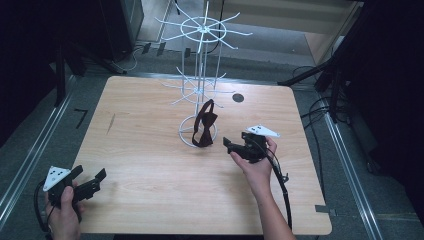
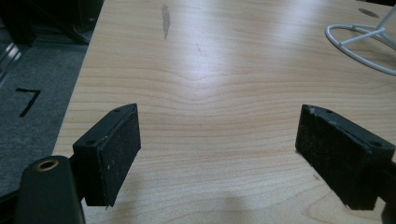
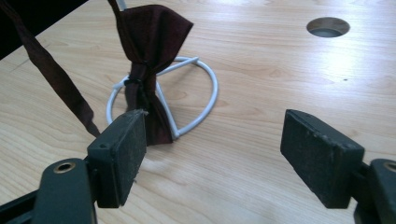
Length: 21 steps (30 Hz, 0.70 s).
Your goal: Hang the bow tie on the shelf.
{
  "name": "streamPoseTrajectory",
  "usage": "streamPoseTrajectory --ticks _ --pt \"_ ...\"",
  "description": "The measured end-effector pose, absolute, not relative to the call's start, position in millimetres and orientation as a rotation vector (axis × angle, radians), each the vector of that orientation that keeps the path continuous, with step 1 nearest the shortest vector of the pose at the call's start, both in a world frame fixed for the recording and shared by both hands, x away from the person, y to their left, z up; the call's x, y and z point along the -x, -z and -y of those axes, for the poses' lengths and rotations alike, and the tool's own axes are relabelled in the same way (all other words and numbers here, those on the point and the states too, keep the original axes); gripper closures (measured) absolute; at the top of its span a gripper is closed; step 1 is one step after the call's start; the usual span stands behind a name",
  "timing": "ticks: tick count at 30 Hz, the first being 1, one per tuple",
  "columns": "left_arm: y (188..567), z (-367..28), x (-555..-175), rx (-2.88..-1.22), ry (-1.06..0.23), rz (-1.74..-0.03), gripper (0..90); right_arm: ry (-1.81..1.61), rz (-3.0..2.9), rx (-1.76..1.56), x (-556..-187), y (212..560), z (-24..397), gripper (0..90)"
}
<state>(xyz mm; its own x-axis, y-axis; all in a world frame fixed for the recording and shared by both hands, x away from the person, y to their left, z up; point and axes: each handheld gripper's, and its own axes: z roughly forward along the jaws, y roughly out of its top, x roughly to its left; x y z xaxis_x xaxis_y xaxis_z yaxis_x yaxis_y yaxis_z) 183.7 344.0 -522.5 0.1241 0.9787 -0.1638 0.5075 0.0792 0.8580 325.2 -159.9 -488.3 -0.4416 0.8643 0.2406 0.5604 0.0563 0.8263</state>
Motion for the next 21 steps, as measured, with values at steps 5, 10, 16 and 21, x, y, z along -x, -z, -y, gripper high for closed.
streamPoseTrajectory --ticks 5,10,16,21 --pt "522.5 -343.9 -183.8 -1.551 -0.699 -1.502 14.9 -1.329 -2.016 -1.438 -320.0 487.8 169.0 21.4" --pt "522.5 -344.1 -183.8 -1.552 -0.696 -1.501 14.9 -1.32 -2.013 -1.444 -309.0 491.0 184.0 19.9" --pt "522.5 -344.0 -183.6 -1.547 -0.697 -1.502 14.9 -1.316 -2.002 -1.466 -300.3 497.2 197.2 19.1" --pt "522.6 -343.5 -183.9 -1.549 -0.701 -1.502 14.9 -1.316 -1.973 -1.501 -292.8 500.5 211.6 18.5"
